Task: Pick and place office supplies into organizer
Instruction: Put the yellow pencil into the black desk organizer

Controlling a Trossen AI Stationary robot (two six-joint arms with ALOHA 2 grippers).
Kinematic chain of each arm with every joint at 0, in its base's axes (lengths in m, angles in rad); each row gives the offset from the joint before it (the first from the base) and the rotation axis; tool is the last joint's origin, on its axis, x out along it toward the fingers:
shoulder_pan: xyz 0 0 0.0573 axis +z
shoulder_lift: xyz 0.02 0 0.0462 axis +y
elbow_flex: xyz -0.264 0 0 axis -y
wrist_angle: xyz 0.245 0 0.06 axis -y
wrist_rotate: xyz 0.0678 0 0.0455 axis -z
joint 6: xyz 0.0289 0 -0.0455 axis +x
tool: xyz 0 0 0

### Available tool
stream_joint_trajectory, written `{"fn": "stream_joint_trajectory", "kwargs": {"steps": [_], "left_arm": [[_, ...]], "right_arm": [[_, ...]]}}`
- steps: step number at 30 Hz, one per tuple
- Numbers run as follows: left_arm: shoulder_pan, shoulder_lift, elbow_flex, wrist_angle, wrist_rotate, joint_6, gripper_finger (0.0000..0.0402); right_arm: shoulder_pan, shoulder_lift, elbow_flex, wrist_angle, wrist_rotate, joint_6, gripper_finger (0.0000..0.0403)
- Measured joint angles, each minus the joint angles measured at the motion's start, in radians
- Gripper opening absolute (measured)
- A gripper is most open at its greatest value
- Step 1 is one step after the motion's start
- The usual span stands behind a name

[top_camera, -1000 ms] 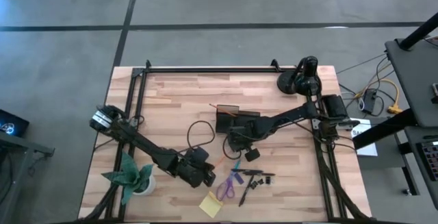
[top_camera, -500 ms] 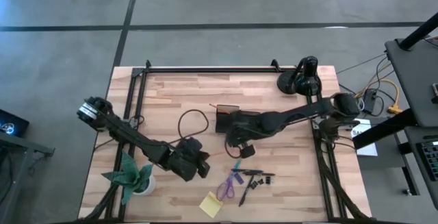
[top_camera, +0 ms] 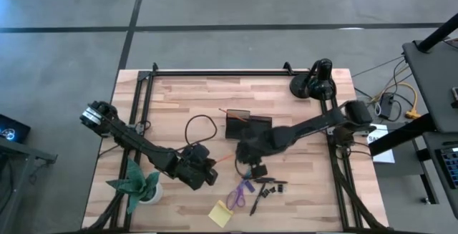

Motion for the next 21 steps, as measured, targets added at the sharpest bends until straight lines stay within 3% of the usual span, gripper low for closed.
{"fn": "stream_joint_trajectory", "kwargs": {"steps": [7,14,21], "left_arm": [[0.0,0.0,0.0,0.011,0.0,-0.001,0.0024],[0.0,-0.001,0.0,0.017,0.001,0.0,0.0024],[0.0,-0.001,0.0,0.016,0.001,0.0,0.0024]], "right_arm": [[0.02,0.084,0.045,0.101,0.146,-0.041,0.0158],[0.02,0.1,0.054,0.133,0.127,-0.085,0.0182],[0.02,0.176,0.064,0.158,0.114,-0.087,0.0181]]}}
